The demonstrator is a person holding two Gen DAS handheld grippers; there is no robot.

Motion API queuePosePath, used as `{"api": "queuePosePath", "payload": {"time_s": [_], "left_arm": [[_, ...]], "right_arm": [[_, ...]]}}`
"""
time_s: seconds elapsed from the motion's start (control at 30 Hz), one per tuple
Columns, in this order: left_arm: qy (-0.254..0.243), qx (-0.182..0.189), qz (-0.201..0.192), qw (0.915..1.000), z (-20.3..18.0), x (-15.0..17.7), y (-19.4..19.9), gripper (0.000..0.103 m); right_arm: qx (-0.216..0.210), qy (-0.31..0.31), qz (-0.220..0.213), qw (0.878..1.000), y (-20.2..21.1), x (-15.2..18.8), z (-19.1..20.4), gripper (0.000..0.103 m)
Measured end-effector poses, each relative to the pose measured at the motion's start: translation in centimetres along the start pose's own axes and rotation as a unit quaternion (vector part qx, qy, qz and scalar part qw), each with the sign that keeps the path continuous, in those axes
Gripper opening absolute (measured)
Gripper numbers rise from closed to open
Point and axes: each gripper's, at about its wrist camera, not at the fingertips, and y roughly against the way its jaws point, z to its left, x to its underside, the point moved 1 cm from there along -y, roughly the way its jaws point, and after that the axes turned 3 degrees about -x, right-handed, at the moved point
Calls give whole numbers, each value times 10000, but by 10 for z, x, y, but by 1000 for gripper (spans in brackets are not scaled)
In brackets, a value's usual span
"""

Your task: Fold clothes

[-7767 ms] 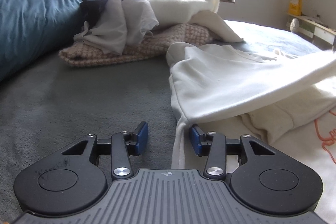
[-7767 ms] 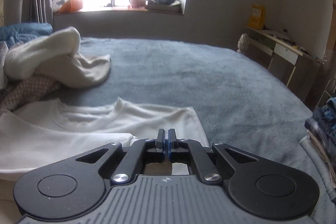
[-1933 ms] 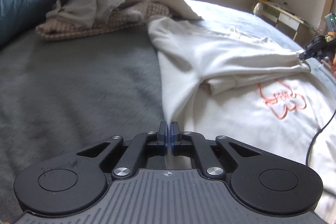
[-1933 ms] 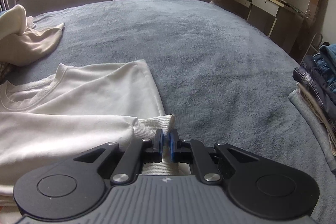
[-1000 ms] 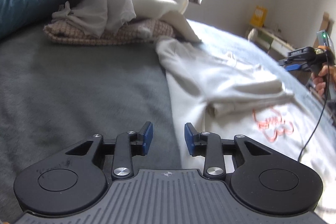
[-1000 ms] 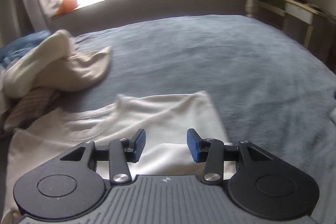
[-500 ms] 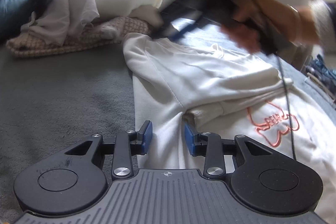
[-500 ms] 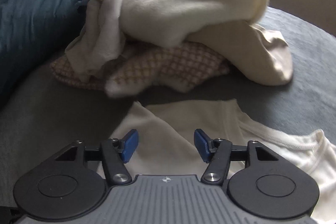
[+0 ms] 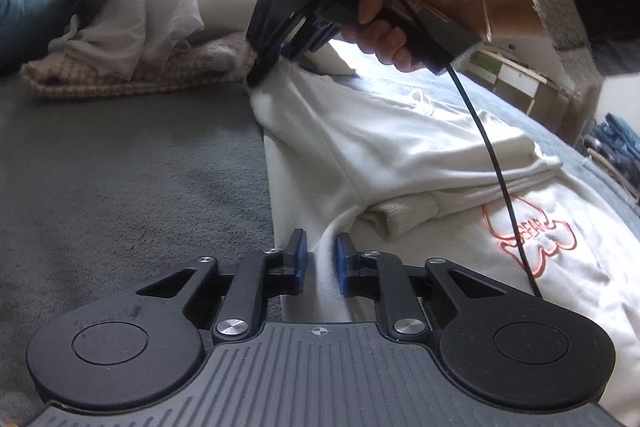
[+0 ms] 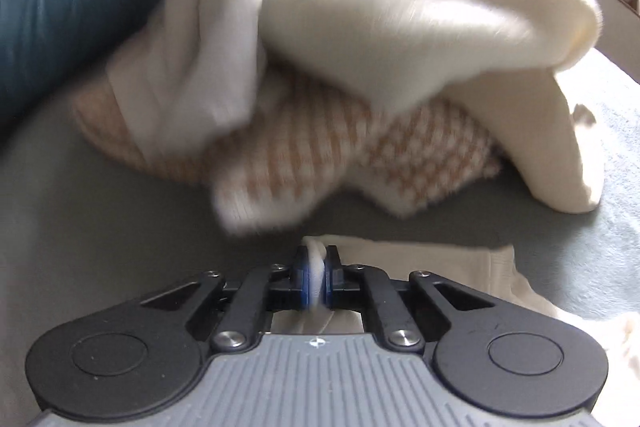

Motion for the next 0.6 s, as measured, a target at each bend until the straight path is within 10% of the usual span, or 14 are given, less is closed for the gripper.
{"api": "queuePosePath", "payload": {"time_s": [0.4, 0.6], "left_arm": [[266, -147, 13, 9995, 4, 3, 7, 7], [148, -207, 1, 9997, 2, 4, 7, 7]], "right_arm": [[-427, -461, -399, 9972, -20, 8, -3, 9], [-429, -448, -662, 9959, 27, 6, -25, 45]]}}
